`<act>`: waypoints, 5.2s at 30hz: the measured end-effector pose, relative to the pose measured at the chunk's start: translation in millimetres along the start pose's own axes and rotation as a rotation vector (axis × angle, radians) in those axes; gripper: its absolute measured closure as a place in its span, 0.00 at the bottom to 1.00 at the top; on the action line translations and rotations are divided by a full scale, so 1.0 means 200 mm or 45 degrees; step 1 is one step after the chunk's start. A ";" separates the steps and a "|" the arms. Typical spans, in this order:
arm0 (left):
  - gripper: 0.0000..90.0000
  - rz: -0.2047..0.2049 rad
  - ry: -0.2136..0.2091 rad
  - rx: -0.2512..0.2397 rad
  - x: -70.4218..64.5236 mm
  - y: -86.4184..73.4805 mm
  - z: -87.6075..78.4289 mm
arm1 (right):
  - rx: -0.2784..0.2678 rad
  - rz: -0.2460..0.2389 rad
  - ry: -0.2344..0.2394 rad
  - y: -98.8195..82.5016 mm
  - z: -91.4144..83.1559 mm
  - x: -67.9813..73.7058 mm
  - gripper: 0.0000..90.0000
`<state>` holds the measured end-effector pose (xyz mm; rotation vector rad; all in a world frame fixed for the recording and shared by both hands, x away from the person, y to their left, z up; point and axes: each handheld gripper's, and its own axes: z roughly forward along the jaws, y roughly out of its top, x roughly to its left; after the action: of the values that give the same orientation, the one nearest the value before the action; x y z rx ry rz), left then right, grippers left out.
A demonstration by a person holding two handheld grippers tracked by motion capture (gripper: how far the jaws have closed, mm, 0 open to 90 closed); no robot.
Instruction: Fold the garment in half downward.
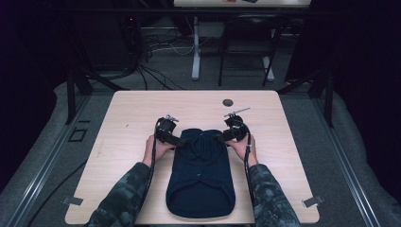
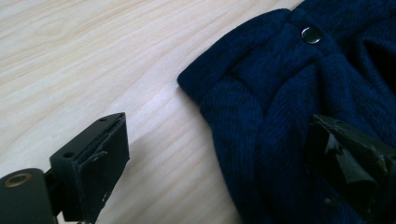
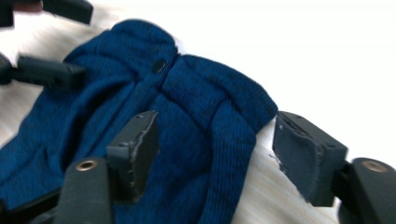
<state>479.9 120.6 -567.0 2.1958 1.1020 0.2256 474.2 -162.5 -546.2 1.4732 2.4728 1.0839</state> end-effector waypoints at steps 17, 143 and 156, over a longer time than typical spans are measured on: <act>0.61 0.119 0.021 0.037 -0.09 0.02 0.04 | 0.069 0.027 0.003 -0.03 0.10 -0.02 0.73; 0.89 0.662 0.001 -0.405 -0.49 0.02 -0.56 | -0.434 -0.385 -0.019 -0.24 -0.53 0.34 0.55; 0.88 0.750 0.063 -0.417 -0.50 -0.02 -0.59 | -0.393 -0.434 -0.107 -0.27 -0.48 0.35 0.84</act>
<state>364.7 101.5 -465.3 2.1611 0.3754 0.6668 358.3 -173.3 -486.7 0.9505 2.2584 1.2312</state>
